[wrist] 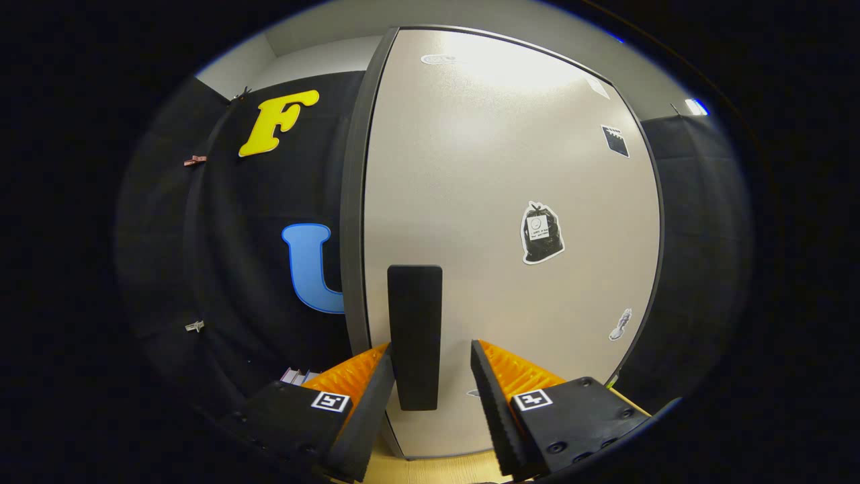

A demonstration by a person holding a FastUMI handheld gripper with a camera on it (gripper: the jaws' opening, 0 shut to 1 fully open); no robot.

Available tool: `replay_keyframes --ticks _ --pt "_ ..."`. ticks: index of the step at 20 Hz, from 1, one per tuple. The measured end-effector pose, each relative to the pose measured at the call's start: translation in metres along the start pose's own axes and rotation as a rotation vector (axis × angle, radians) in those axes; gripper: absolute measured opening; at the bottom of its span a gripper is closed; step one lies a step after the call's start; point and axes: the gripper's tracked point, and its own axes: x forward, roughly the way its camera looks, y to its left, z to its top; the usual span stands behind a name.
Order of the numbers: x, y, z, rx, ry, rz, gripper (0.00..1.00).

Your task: Open the shoe cabinet door, grab the shoes and put them into the shoe cabinet, then close the shoe cabinet door.

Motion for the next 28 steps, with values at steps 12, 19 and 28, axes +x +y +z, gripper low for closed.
replay_keyframes --ticks 12,19,28 --pt "0.0 0.008 -0.004 -0.046 0.006 0.004 0.35" --pt "-0.038 -0.001 -0.008 -0.016 0.021 0.071 0.35" --pt "-0.102 -0.029 -0.01 0.006 0.044 0.134 0.35"
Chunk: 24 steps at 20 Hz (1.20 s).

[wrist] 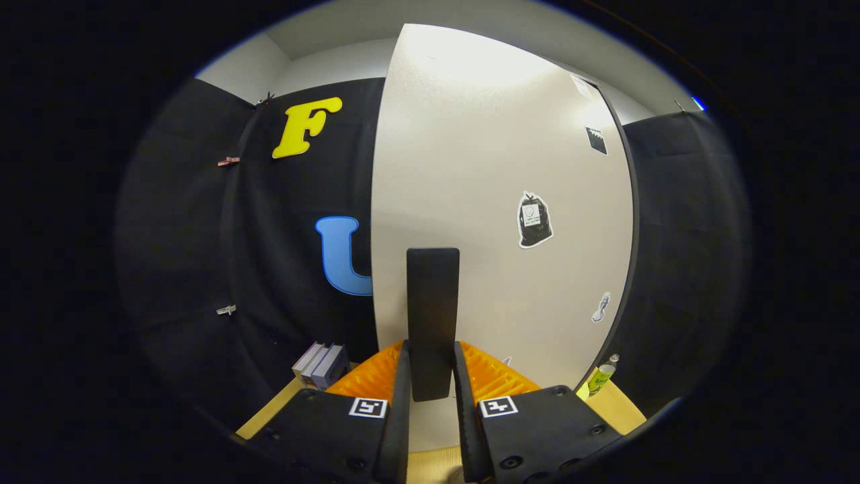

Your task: Open the shoe cabinet door, grab the shoes and put them into the shoe cabinet, then close the shoe cabinet door.

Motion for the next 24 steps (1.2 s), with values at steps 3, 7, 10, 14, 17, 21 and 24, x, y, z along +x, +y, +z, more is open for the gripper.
replay_keyframes --ticks 3,7,10,14,17,21,24 --pt "-0.018 -0.007 -0.002 0.003 0.009 0.03 0.35" --pt "-0.04 -0.017 -0.002 -0.009 0.015 0.078 0.35" --pt "-0.056 -0.027 -0.003 -0.018 0.02 0.106 0.35" --pt "-0.079 -0.043 -0.004 -0.021 0.024 0.133 0.35" --pt "-0.097 -0.058 -0.004 -0.029 0.019 0.145 0.35" --pt "-0.122 -0.082 -0.004 -0.026 0.014 0.147 0.35" --pt "-0.14 -0.103 -0.005 -0.017 0.015 0.14 0.35"
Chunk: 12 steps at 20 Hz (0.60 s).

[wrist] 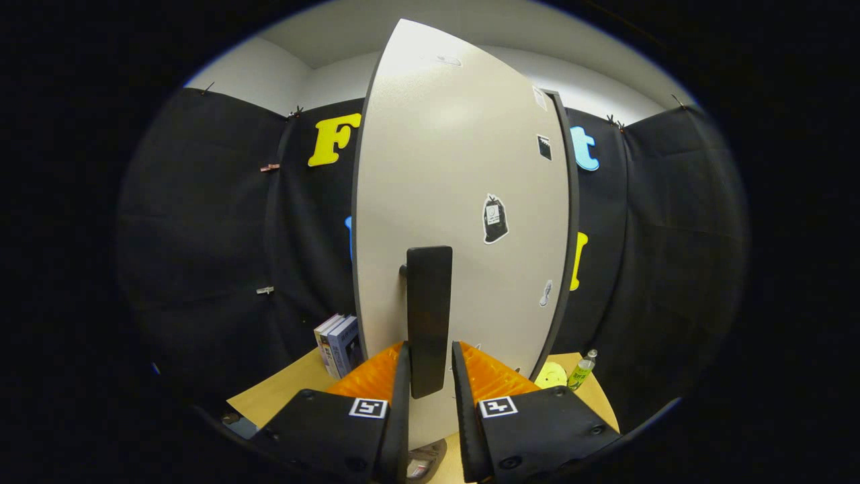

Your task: Open the shoe cabinet door, grab the shoes and put them into the shoe cabinet, then close the shoe cabinet door.

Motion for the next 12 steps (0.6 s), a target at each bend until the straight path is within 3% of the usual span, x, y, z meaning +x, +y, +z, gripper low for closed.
replay_keyframes --ticks 2,3,12 --pt "-0.014 -0.009 0.001 0.0 0.004 -0.002 0.35" --pt "-0.014 -0.014 0.001 -0.006 0.002 -0.01 0.23" --pt "-0.056 -0.071 -0.002 0.028 0.011 -0.111 0.22"
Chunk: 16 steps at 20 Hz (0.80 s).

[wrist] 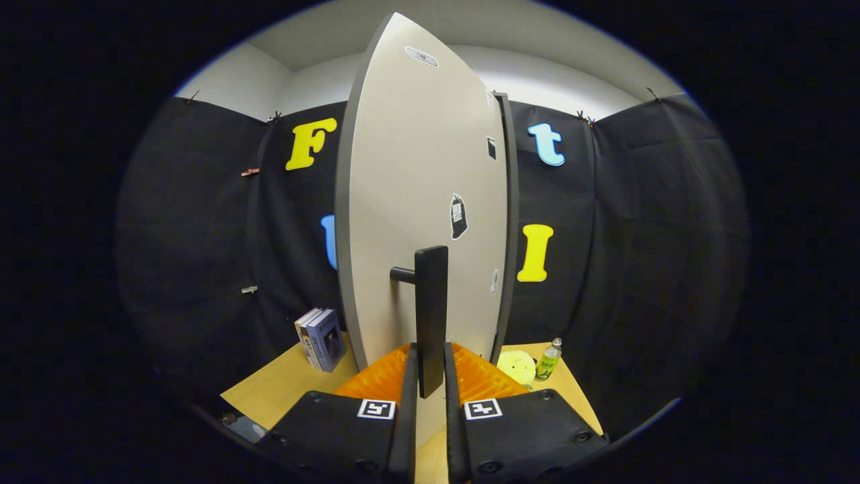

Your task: Open the shoe cabinet door, grab the shoes and put them into the shoe cabinet, then close the shoe cabinet door.

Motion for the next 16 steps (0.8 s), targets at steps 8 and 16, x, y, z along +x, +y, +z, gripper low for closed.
replay_keyframes --ticks 8,16 --pt "-0.062 -0.067 0.017 -0.02 -0.048 -0.196 0.22" --pt "-0.082 -0.06 0.001 -0.017 -0.031 -0.205 0.22"
